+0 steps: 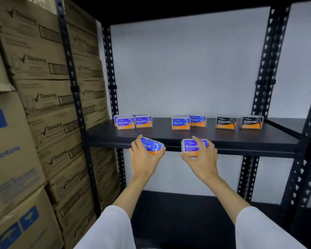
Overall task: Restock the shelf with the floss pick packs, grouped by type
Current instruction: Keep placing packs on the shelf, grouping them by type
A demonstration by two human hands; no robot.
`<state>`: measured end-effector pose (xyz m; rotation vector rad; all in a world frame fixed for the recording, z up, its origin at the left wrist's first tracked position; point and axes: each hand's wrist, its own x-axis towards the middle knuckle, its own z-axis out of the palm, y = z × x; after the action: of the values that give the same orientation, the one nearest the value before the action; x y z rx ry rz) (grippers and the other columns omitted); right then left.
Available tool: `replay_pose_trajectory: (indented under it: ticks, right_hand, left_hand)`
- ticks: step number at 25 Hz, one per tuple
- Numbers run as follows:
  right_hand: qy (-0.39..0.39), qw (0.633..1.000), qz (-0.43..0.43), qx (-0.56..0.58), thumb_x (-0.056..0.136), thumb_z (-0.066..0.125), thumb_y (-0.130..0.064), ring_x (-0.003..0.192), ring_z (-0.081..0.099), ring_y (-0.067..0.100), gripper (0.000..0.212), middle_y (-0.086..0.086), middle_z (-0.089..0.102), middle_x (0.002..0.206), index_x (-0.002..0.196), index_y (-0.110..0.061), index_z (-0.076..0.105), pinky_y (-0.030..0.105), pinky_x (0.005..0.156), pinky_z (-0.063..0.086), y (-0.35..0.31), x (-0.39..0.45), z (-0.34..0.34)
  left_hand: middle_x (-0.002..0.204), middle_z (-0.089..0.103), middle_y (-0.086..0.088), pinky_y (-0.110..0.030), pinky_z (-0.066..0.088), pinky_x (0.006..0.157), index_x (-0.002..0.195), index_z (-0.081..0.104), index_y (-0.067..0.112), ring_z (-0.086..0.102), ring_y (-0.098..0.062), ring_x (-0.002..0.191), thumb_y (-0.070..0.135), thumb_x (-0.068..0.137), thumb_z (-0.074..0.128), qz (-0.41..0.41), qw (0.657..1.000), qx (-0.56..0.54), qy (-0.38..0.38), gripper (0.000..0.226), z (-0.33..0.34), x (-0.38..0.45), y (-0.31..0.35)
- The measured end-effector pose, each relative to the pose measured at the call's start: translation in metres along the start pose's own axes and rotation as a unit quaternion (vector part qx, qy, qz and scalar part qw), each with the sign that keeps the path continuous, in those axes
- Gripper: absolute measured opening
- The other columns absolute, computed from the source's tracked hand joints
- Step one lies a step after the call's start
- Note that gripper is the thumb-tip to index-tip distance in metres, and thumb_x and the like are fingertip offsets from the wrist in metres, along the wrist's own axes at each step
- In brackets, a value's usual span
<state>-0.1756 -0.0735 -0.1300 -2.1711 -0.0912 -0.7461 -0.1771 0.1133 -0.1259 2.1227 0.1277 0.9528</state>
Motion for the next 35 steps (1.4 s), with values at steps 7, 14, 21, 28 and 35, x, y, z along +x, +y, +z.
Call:
replay_pose_trajectory:
  ticks: [7,14,21,28,35]
  right_hand:
    - [0.004,0.999,-0.051,0.017,0.074,0.074,-0.050,0.127,0.032,0.028,0.077,0.009,0.029,0.141,0.139,-0.033,0.037,0.042,0.104,0.038,-0.049,0.062,0.060]
    - [-0.057,0.996,-0.073,-0.001,0.071,0.077,-0.046,0.128,0.031,0.028,0.076,0.011,0.023,0.137,0.133,-0.030,0.037,0.039,0.099,0.045,-0.085,0.125,0.140]
    - [-0.106,0.993,-0.046,0.010,0.071,0.083,-0.032,0.126,0.027,0.028,0.075,0.011,0.017,0.135,0.126,-0.022,0.034,0.038,0.086,0.053,-0.097,0.153,0.193]
    - [-0.119,0.991,-0.062,0.008,0.081,0.074,-0.027,0.126,0.032,0.027,0.056,0.012,0.025,0.136,0.124,-0.017,0.040,0.036,0.085,0.049,-0.081,0.148,0.166]
    - [-0.046,0.994,-0.057,-0.081,0.089,0.054,-0.022,0.086,0.058,0.023,0.007,0.002,0.062,0.093,0.086,-0.017,0.057,0.035,0.068,0.050,-0.001,0.133,0.050]
  left_hand:
    - [0.132,0.041,-0.004,-0.034,0.043,0.089,0.138,0.030,0.017,0.042,-0.024,0.119,0.055,0.069,0.077,-0.021,0.997,0.030,0.067,0.092,-0.026,0.073,-0.040]
    - [0.137,0.038,-0.005,-0.038,0.045,0.088,0.144,0.025,0.016,0.038,-0.025,0.124,0.052,0.069,0.078,-0.053,0.991,0.067,0.102,0.099,-0.047,0.124,-0.086]
    - [0.135,0.040,-0.007,-0.036,0.040,0.093,0.142,0.028,0.015,0.038,-0.028,0.123,0.049,0.067,0.081,-0.060,0.988,0.078,0.122,0.098,-0.059,0.141,-0.119]
    - [0.136,0.039,-0.006,-0.035,0.040,0.092,0.143,0.027,0.016,0.039,-0.026,0.123,0.048,0.067,0.081,-0.053,0.990,0.063,0.117,0.098,-0.048,0.132,-0.098]
    - [0.137,0.035,-0.005,-0.042,0.048,0.085,0.141,0.027,0.025,0.041,-0.027,0.120,0.061,0.068,0.074,-0.012,0.998,0.029,0.051,0.095,0.026,0.108,-0.021]
